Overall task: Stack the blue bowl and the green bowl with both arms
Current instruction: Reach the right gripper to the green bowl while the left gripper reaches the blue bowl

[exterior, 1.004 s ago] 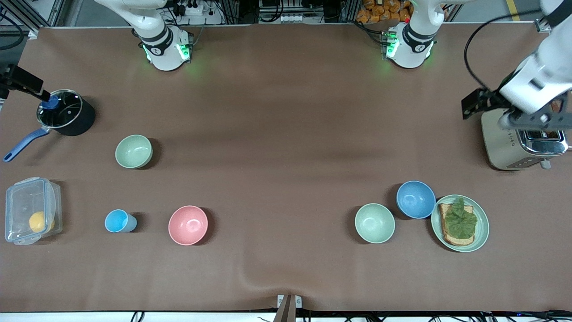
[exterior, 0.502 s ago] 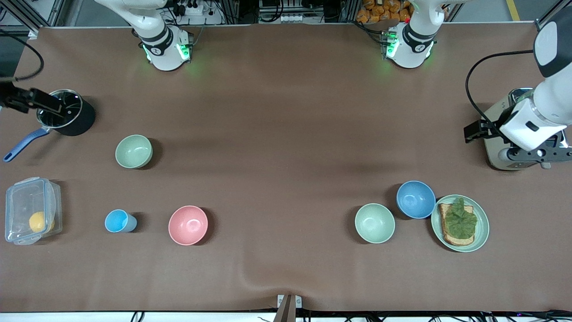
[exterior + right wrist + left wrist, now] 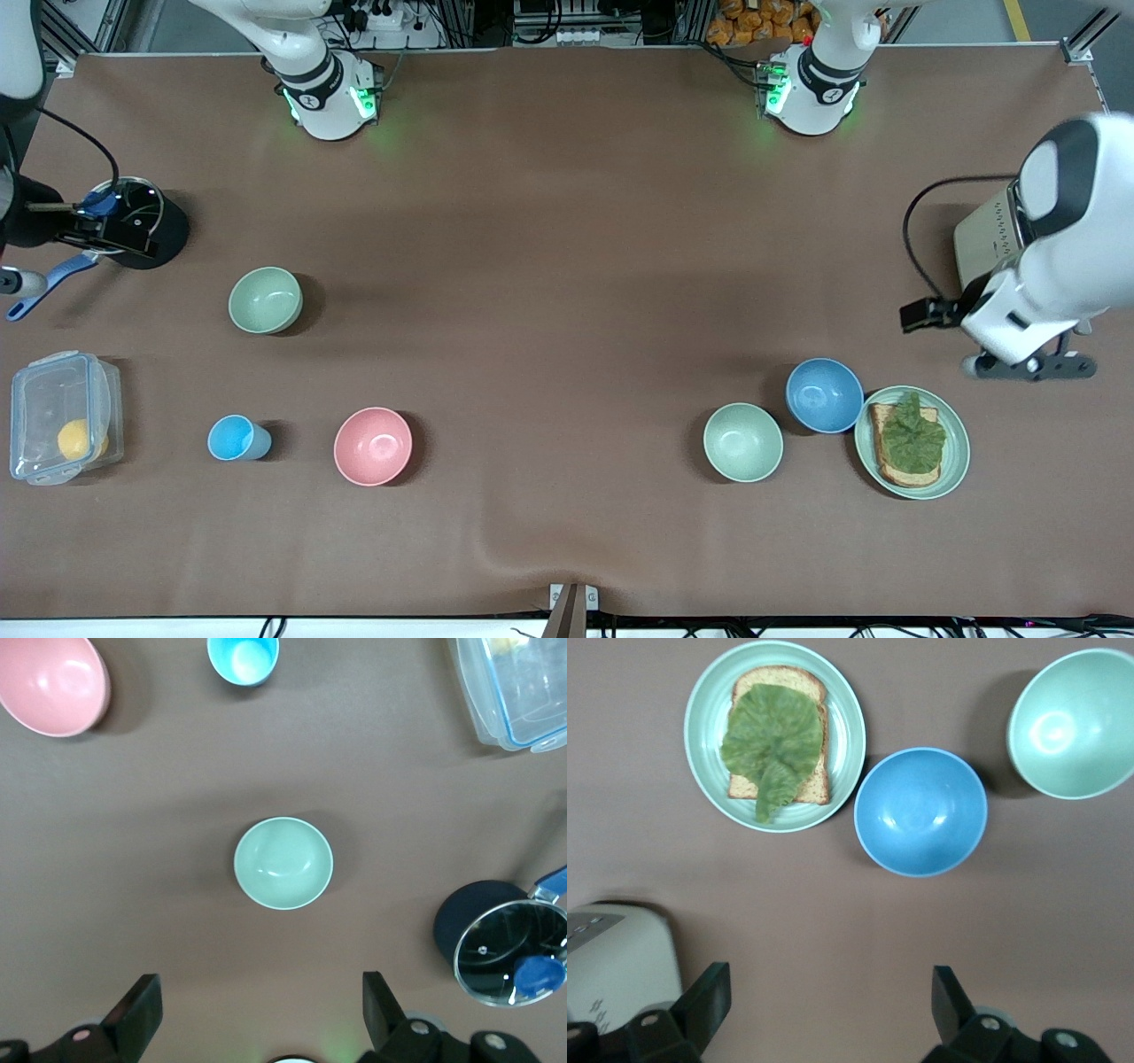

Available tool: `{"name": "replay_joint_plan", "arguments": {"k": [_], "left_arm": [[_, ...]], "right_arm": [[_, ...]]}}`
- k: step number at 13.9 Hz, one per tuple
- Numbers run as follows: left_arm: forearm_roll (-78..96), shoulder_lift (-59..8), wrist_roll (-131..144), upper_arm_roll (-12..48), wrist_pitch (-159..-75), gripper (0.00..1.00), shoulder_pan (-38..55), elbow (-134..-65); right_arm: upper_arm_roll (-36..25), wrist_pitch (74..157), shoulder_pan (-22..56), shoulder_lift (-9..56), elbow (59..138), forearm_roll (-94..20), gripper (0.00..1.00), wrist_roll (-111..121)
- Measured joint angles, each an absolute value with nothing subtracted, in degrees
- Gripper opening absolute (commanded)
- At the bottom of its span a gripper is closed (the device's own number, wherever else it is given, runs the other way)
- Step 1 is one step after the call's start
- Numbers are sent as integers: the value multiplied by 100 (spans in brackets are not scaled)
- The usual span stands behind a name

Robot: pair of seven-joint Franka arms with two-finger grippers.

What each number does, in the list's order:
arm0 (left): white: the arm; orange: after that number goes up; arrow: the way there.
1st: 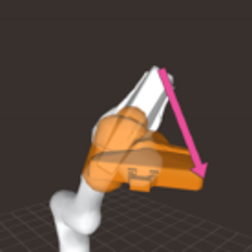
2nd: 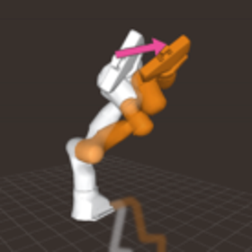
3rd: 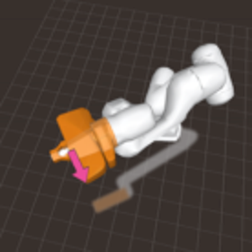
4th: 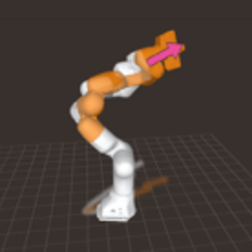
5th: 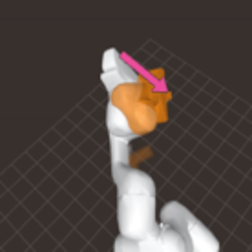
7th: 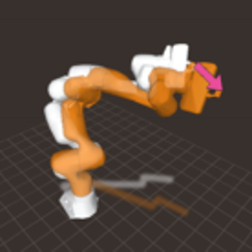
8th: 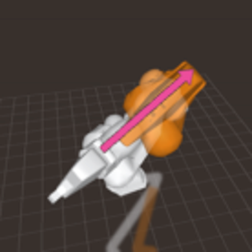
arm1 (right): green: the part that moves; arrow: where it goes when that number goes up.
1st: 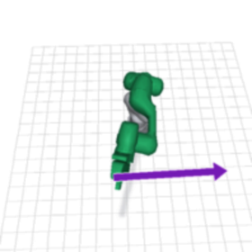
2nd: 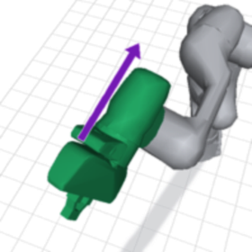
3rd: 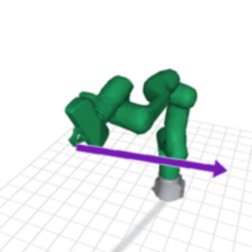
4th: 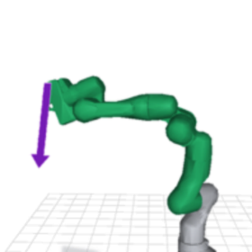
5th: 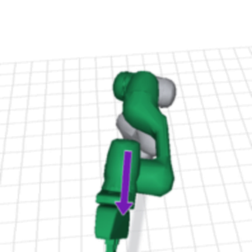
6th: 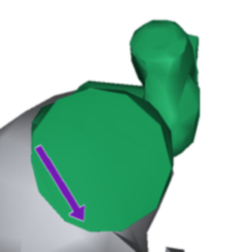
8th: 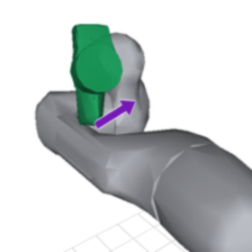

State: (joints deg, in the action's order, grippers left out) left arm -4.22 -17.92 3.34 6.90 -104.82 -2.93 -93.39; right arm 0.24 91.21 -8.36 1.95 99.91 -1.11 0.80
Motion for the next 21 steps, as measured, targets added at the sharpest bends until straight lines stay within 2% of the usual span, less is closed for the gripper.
{"name": "replay_joint_plan", "arguments": {"k": [3, 6, 12, 18, 21], "left_arm": [[-423, -2399, 334, 686, -10838, 100, -330, -9328], [-472, -2647, 325, 679, -11094, 100, -464, -9312], [-793, -3124, 323, 676, -11674, 100, -495, -9320], [-793, -3805, 953, 719, -13031, 100, -437, -9520], [-793, -3959, 1136, 731, -13215, 100, -320, -9565]], "right_arm": [[-210, 9625, -890, 200, 10576, -115, 100, 550], [-218, 10162, -893, 195, 11160, -116, 100, 660], [-313, 12118, -927, 205, 12659, -116, 100, 1613], [-356, 13440, -963, 422, 13321, -236, 100, 1749], [-363, 13921, -990, 751, 13375, -256, 100, 1994]]}}
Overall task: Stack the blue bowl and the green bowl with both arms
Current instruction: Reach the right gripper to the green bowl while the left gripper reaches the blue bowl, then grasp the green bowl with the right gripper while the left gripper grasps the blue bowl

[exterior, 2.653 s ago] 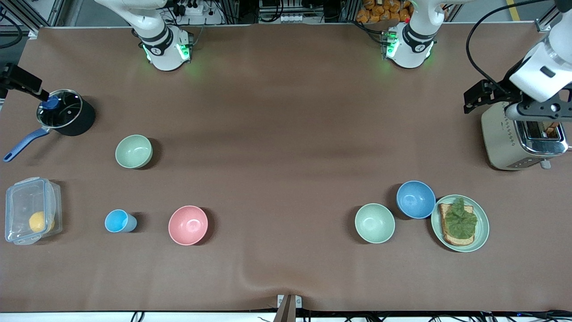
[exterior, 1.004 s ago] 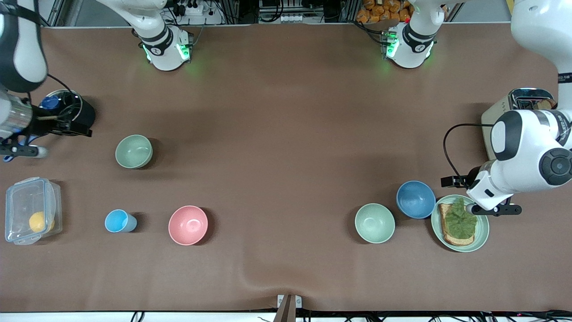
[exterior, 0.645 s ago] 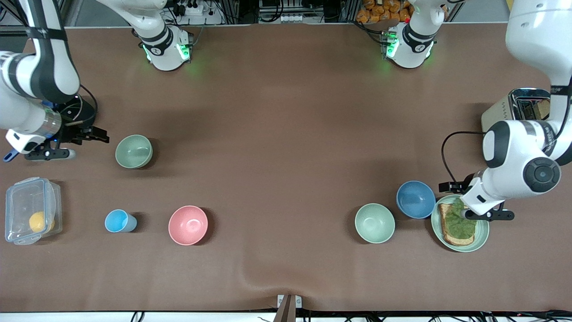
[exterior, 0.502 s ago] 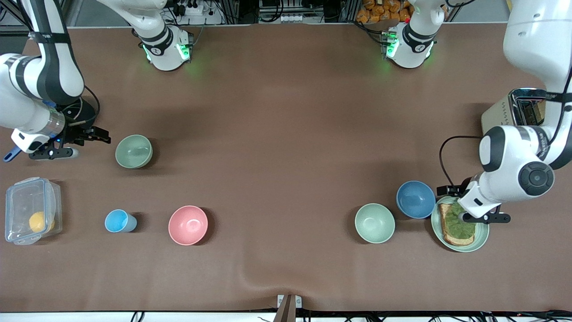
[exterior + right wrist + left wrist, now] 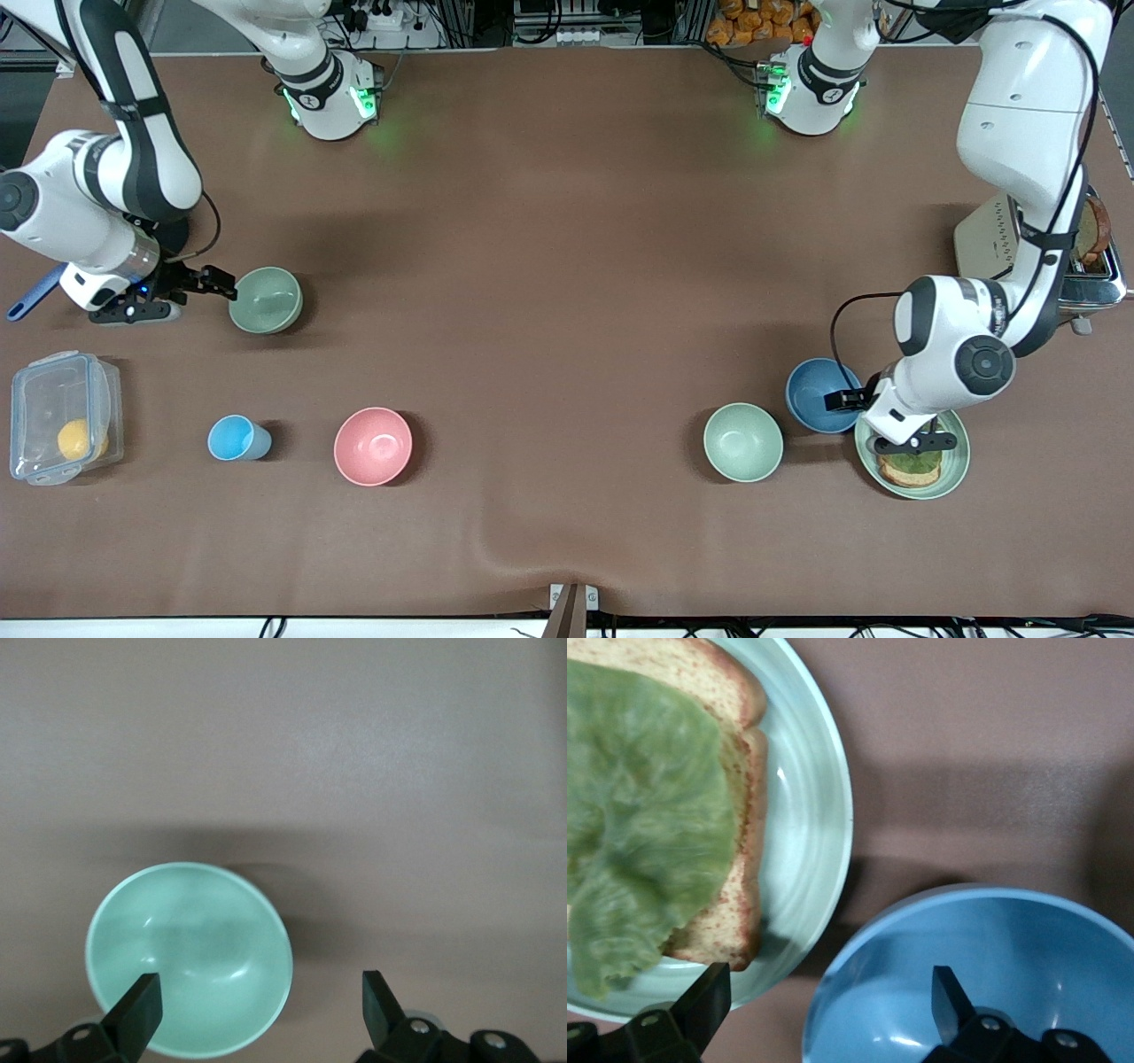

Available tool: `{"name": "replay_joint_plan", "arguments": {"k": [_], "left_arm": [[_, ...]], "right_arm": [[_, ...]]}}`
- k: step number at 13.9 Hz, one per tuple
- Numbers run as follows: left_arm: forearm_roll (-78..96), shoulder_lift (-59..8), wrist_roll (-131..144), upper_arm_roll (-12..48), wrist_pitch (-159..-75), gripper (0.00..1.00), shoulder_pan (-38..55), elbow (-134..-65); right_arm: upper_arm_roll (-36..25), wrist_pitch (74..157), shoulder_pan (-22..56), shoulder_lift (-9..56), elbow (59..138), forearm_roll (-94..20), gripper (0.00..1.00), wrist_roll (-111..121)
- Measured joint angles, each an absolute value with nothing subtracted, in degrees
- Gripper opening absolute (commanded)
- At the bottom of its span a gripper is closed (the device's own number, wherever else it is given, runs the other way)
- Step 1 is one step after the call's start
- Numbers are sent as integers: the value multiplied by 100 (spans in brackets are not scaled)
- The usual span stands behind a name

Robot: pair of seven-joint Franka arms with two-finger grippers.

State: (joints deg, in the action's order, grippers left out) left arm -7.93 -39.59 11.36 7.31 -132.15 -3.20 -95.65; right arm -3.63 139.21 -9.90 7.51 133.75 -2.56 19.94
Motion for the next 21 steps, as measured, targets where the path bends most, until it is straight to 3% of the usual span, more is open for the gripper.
{"name": "replay_joint_plan", "arguments": {"k": [3, 6, 8, 10, 11, 12, 15, 16, 17, 19, 21], "left_arm": [[-793, -3999, 1136, 727, -13275, 100, -320, -9609], [-793, -4012, 1136, 726, -13290, 100, -322, -9611], [-793, -4012, 1130, 725, -13309, 100, -326, -9607], [-793, -4012, 1129, 725, -13321, 100, -328, -9600], [-793, -4012, 1129, 725, -13325, 100, -327, -9598], [-793, -4012, 1129, 725, -13328, 100, -326, -9591], [-793, -4011, 1129, 729, -13330, 100, -324, -9574], [-793, -4011, 1129, 729, -13330, 93, -321, -9574], [-793, -4010, 1129, 730, -13330, 65, -320, -9574], [-793, -4010, 1129, 732, -13330, 34, -319, -9574], [-793, -4007, 1132, 734, -13330, 27, -319, -9568]], "right_arm": [[-365, 14413, -1093, 1078, 13400, -330, 100, 2111], [-359, 14890, -1106, 1423, 13485, -333, 85, 2120], [-355, 15130, -1106, 1570, 13569, -334, 66, 2126], [-343, 15297, -1106, 1613, 13667, -334, 20, 2129], [-334, 15321, -1106, 1618, 13691, -334, 5, 2132], [-326, 15330, -1105, 1618, 13701, -334, 0, 2134], [-285, 15300, -1095, 1610, 13700, -335, 0, 2134], [-273, 15191, -1069, 1555, 13679, -336, 0, 2124], [-258, 15022, -1039, 1495, 13638, -343, 0, 2052], [-227, 14558, -896, 1426, 13485, -351, 0, 1714], [-207, 13895, -626, 1349, 13206, -357, 0, 1180]]}}
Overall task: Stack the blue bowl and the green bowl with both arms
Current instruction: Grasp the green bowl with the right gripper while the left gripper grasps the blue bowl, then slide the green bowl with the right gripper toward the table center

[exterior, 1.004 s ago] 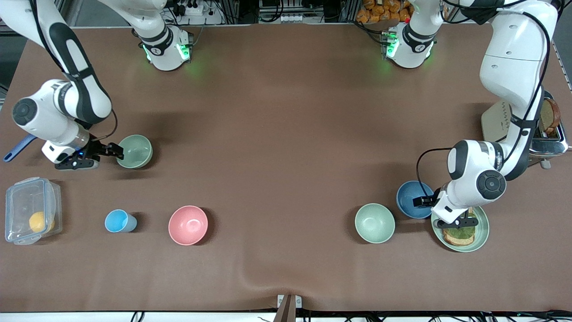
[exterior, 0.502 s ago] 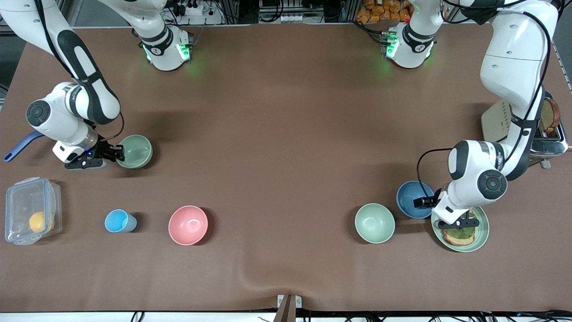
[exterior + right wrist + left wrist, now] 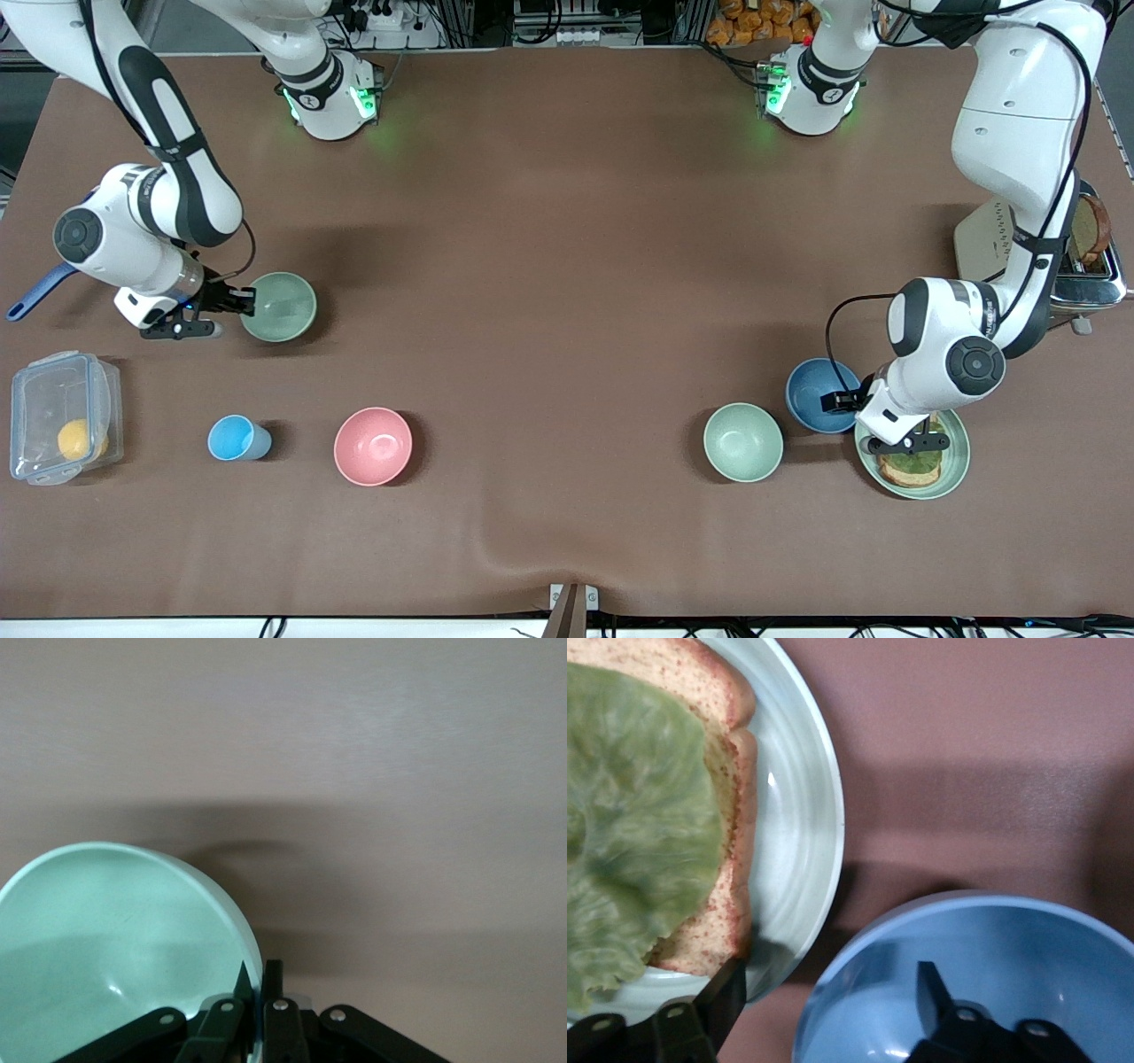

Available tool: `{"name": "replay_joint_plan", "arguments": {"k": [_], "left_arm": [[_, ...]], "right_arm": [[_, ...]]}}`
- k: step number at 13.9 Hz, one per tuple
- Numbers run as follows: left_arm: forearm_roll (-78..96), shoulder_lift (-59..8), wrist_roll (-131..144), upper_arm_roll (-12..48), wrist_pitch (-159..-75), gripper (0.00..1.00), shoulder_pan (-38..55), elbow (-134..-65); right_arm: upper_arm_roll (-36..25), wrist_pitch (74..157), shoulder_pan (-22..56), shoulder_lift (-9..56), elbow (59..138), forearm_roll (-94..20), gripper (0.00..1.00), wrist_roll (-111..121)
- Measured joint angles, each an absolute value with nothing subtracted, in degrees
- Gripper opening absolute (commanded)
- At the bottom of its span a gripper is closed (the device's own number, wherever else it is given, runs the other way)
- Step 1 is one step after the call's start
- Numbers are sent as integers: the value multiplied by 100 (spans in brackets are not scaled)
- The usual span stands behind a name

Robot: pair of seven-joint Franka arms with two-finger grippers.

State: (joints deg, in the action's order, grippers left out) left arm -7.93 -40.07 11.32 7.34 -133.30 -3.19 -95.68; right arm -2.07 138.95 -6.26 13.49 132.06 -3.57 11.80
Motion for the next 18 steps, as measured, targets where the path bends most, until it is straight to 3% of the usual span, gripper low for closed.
{"name": "replay_joint_plan", "arguments": {"k": [4, 13, 16, 18], "left_arm": [[-793, -3986, 1132, 734, -13330, 27, -319, -9537], [-793, -3820, 1128, 743, -13100, 27, -309, -9451], [-794, -3723, 1128, 746, -13001, 16, -291, -9445], [-794, -3721, 1129, 748, -12984, 15, -288, -9450]], "right_arm": [[-186, 12860, -105, 1105, 12644, -384, 0, 257], [-147, 12852, 1636, 1015, 12624, -670, 0, -2569], [-123, 13029, 2268, 1006, 12614, -673, 0, -3600], [-64, 13224, 2615, 1007, 12615, -676, 0, -4204]]}}
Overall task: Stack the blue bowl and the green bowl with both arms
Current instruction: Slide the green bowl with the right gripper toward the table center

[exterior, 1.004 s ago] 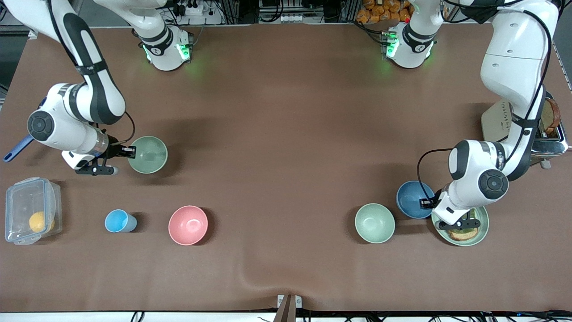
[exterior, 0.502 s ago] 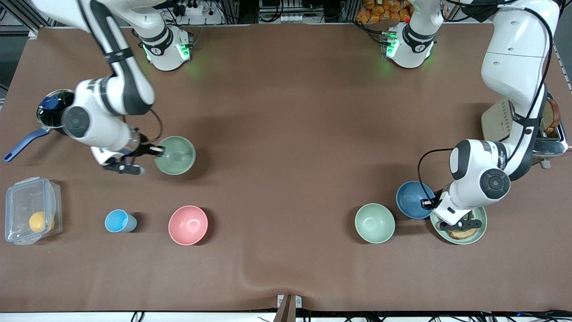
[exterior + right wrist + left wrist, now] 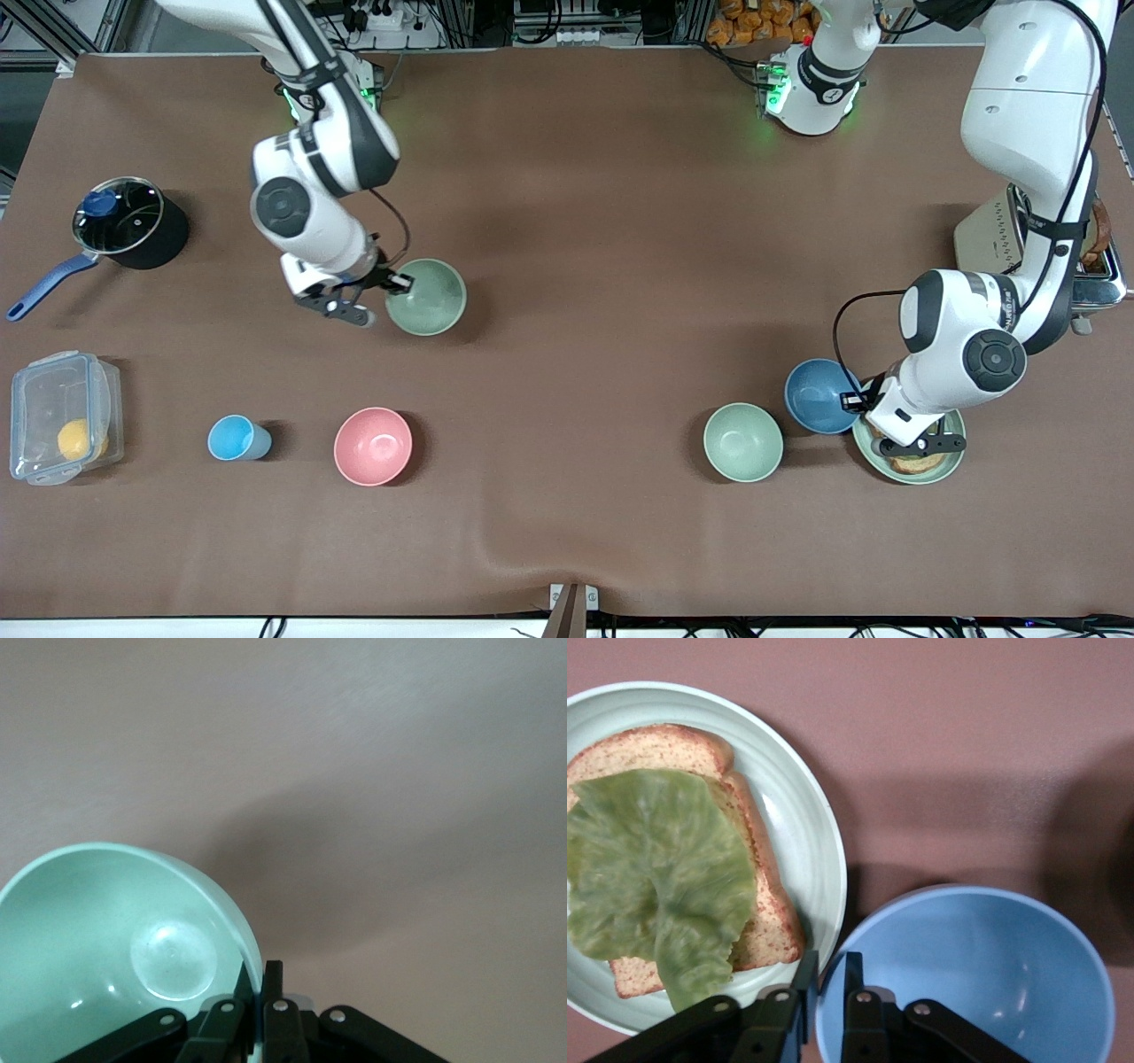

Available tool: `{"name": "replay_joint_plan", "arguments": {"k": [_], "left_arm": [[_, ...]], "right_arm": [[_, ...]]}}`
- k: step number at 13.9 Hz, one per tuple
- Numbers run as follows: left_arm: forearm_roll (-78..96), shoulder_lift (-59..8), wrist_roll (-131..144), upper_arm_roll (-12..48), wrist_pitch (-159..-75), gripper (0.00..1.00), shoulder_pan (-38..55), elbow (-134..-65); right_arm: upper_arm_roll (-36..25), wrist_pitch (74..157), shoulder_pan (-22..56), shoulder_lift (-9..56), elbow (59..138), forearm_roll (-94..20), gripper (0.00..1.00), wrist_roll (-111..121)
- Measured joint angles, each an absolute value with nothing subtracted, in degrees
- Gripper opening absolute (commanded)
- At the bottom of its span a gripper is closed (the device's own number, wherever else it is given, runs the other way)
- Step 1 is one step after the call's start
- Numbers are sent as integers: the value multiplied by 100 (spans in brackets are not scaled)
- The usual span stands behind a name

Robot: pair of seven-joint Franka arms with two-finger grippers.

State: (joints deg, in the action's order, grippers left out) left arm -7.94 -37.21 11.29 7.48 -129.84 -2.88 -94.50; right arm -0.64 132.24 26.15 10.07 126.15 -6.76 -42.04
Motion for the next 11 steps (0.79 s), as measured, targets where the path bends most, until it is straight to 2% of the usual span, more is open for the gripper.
{"name": "replay_joint_plan", "arguments": {"k": [5, 7, 8, 11], "left_arm": [[-794, -3747, 1133, 748, -12946, 15, -288, -9483], [-794, -3750, 1133, 748, -12945, 3, -288, -9485], [-794, -3750, 1133, 748, -12945, 0, -288, -9485], [-793, -3736, 1133, 763, -12940, 0, -289, -9469]], "right_arm": [[49, 13946, 3619, 1103, 12667, -678, 0, -5653], [55, 14117, 3961, 1166, 12671, -678, 0, -6102], [56, 14212, 4131, 1202, 12674, -678, 0, -6322], [60, 14770, 4649, 1435, 12729, -678, 0, -6992]]}}
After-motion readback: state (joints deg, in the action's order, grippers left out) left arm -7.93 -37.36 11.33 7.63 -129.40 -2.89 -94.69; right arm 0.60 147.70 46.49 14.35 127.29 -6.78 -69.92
